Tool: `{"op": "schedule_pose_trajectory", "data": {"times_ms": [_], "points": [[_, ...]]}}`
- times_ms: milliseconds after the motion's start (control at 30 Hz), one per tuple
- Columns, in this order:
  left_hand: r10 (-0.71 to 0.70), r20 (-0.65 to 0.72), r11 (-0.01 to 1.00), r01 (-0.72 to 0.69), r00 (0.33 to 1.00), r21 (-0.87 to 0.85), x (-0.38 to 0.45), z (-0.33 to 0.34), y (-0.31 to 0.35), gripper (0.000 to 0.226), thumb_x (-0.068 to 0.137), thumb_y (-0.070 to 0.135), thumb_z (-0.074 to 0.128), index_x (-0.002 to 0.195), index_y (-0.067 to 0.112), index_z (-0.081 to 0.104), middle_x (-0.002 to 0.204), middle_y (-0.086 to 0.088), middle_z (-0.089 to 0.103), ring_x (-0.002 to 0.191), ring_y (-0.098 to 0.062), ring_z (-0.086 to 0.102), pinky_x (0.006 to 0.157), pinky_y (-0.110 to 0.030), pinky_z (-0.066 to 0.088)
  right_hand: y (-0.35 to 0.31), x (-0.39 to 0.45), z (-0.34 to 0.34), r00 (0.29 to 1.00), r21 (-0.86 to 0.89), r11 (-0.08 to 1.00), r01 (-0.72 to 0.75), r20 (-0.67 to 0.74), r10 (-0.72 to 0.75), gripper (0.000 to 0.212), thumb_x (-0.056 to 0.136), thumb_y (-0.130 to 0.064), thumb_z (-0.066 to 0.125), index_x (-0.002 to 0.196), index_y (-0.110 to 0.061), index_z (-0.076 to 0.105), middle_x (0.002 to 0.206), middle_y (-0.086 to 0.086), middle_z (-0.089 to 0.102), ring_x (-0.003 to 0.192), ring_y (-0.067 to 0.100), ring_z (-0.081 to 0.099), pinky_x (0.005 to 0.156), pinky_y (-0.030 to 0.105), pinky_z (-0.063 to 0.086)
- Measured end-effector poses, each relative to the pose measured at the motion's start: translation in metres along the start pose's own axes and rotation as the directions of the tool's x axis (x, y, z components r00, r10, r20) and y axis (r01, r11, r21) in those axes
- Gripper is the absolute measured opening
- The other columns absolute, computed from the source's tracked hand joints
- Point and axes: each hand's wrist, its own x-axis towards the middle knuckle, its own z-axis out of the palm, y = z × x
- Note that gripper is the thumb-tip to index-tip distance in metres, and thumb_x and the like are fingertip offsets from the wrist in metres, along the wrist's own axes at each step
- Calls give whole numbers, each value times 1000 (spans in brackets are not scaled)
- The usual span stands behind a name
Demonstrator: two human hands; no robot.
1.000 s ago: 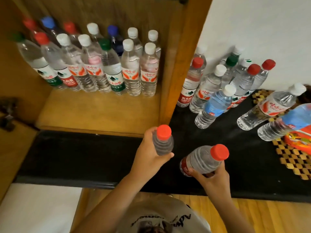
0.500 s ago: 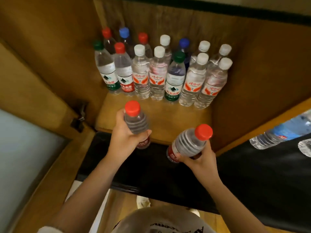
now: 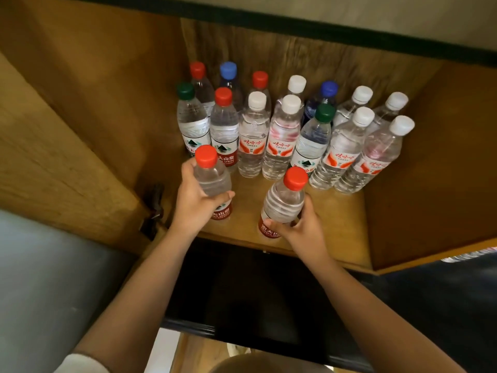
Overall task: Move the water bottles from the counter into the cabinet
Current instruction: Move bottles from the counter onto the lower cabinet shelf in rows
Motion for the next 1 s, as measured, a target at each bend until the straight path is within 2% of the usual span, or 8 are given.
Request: {"op": "schedule_pose_trajectory", "data": {"times_ms": [267, 367, 433, 500, 600, 733, 833, 1000], "points": [[-23, 39, 997, 25, 999, -68, 4, 0, -3, 81, 59, 6, 84, 117, 35, 35, 110, 14, 53, 106, -2, 54, 92, -25, 42, 0, 0, -1, 999, 28, 1000, -2, 55, 1, 71, 67, -13, 79, 120, -40, 39, 111, -25, 58, 107, -15, 52, 84, 5, 43], [-48, 56, 992, 54, 997, -116, -1, -1, -3, 79, 60, 3, 82, 117, 34, 36, 113, 14, 52, 109, 1, 53, 93, -19, 43, 1, -3, -4, 996, 58, 998, -23, 90, 18, 70, 71, -6, 75, 125, -33, 38, 115, -23, 56, 107, -16, 51, 83, 4, 42], [-148, 4, 976, 146, 989, -161, -13, 2, -6, 75, 64, 1, 79, 121, 27, 37, 114, 19, 50, 102, 16, 51, 83, -5, 43, 2, -7, -6, 994, 87, 995, -49, 99, 41, 68, 74, -7, 73, 129, -25, 38, 118, -20, 54, 108, -15, 51, 84, 4, 42], [-376, -83, 903, 345, 923, -258, -30, 5, -12, 72, 70, 3, 75, 130, 18, 38, 118, 13, 50, 101, 8, 52, 83, -10, 44, 3, -11, -8, 992, 108, 991, -83, 101, 72, 69, 76, -12, 71, 134, -23, 36, 123, -19, 51, 112, -10, 50, 89, 8, 43], [-682, -12, 634, 582, 731, -509, -58, 8, -21, 62, 79, 4, 68, 133, 13, 40, 112, 0, 60, 98, -12, 59, 87, -28, 47, 4, -15, -8, 990, 112, 989, -97, 117, 84, 67, 79, -9, 68, 134, -28, 35, 125, -22, 50, 114, -14, 47, 91, 11, 45], [-765, 372, -4, 575, 525, -818, -71, 14, -23, 25, 86, 14, 59, 105, -2, 56, 104, -20, 66, 100, -29, 64, 91, -39, 50, 4, -16, -4, 991, 99, 990, -101, 95, 91, 61, 81, -8, 67, 123, -40, 38, 115, -29, 52, 104, -23, 48, 84, 9, 46], [-693, 489, -251, 458, 530, -853, -63, 19, -20, 36, 87, 21, 58, 103, -10, 51, 106, -27, 63, 104, -36, 61, 83, -45, 51, 4, -15, -2, 989, 93, 987, -128, 83, 121, 59, 80, -12, 67, 124, -40, 39, 114, -29, 53, 109, -16, 50, 90, 28, 51], [-585, 564, -476, 316, 583, -821, -43, 22, -20, 45, 88, 21, 58, 118, -10, 48, 124, -32, 54, 116, -40, 54, 94, -45, 47, 3, -13, -2, 985, 63, 985, -158, 83, 153, 61, 79, -17, 67, 125, -43, 36, 118, -28, 51, 105, -19, 49, 95, 39, 49]]}}
